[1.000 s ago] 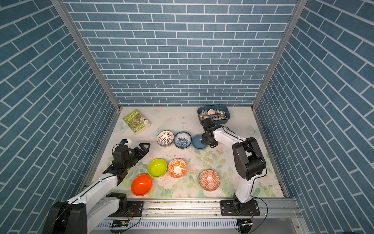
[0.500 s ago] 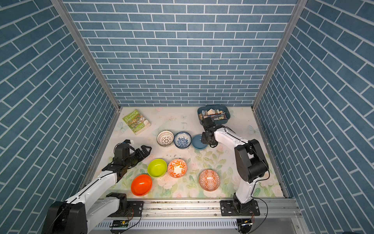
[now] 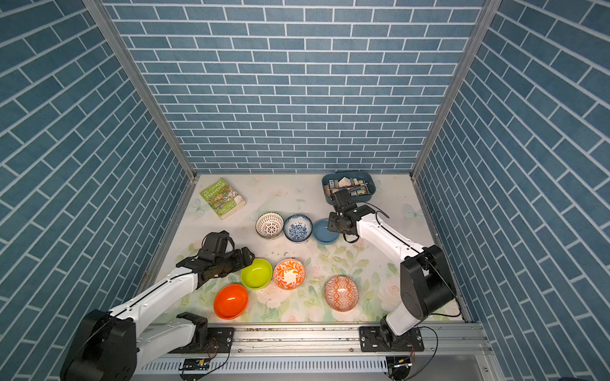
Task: Stack the bowls
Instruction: Pick up the bowl from the center of the board.
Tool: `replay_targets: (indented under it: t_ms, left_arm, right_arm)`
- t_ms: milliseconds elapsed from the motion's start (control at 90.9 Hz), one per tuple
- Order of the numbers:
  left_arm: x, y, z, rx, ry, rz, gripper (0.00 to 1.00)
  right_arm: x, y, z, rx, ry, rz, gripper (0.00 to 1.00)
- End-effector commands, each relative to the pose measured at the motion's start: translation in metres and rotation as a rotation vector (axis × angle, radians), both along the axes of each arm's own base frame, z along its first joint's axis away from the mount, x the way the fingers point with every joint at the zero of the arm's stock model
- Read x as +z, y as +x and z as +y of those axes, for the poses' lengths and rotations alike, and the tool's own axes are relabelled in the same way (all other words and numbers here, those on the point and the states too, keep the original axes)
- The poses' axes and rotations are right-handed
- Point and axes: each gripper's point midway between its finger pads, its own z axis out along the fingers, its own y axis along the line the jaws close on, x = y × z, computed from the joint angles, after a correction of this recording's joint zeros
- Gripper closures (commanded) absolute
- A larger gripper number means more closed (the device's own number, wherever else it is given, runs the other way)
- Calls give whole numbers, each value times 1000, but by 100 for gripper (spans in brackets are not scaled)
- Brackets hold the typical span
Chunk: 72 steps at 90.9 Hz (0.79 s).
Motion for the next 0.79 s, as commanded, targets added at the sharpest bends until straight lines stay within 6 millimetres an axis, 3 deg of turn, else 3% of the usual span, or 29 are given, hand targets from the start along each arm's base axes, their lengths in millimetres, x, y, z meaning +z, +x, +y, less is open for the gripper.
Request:
replay_targets:
  t_ms: [0, 286, 781]
  left_arm:
    - [-4, -5, 8, 12, 85, 22, 12]
    - [14, -4, 4, -3, 97, -23, 12]
    - [6, -22, -9, -50, 131, 6, 19]
  right_arm:
    - [8, -8, -2, 7, -3, -14, 62]
    - [15, -11, 4, 26, 25, -32, 62]
    - [17, -12, 11, 33, 37, -38, 62]
